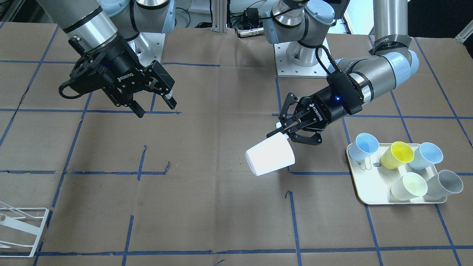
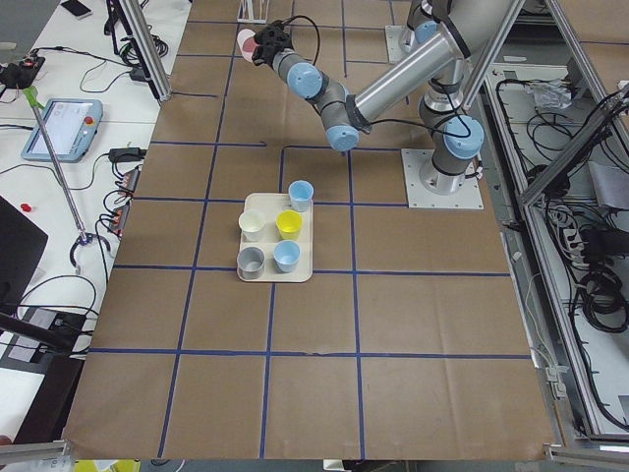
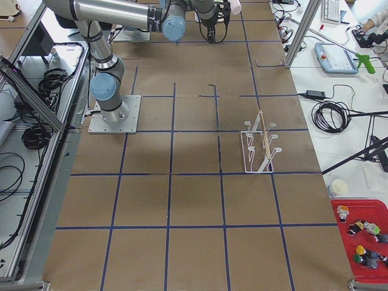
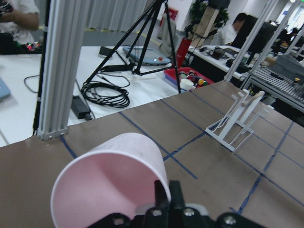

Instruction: Transfer IKEA cup to right arm and place on rack

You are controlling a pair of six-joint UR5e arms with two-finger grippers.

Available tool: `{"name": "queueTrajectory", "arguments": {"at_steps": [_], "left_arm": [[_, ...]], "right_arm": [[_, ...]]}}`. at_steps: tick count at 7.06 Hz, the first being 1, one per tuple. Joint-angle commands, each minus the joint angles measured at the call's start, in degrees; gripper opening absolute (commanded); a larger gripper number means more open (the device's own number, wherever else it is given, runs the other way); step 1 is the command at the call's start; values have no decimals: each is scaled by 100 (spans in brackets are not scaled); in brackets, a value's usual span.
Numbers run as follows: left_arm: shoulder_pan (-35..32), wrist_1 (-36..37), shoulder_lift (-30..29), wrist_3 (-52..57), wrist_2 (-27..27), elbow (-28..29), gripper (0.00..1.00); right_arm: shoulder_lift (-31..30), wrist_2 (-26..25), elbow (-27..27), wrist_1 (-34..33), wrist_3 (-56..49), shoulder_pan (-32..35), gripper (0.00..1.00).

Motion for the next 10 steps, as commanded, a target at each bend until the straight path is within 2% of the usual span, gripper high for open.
{"name": "queueTrajectory", "arguments": {"at_steps": [1,2,3,5,6,7,8,9,10], "left_arm": [[-9,1064,-375,-42,-555,-40,0],[-9,1730,-804,-129,-686,-5,0],[-36,2233,-1026,-600,-714,22,0],[-45,2659,-1152,-1244,-635,31,0],[-71,2695,-1134,-1411,-374,22,0],[-341,2704,-1134,-1552,151,31,0],[-631,2704,-1116,-1667,495,39,0],[-686,2739,-1160,-1712,716,22,0],[-712,2774,-1186,-1808,893,39,0]], "right_arm": [[256,862,670,-1756,1637,-52,99],[283,961,848,-2392,2411,-60,99],[283,1214,850,-2677,3167,-60,99],[309,1313,1252,-4262,4310,-17,98],[492,1322,1315,-4775,4682,10,98],[746,1314,1342,-5424,4843,27,97],[827,1305,1420,-6257,5679,45,97],[837,1148,1552,-7049,6480,149,98],[854,703,1788,-7492,6540,194,98]]}}
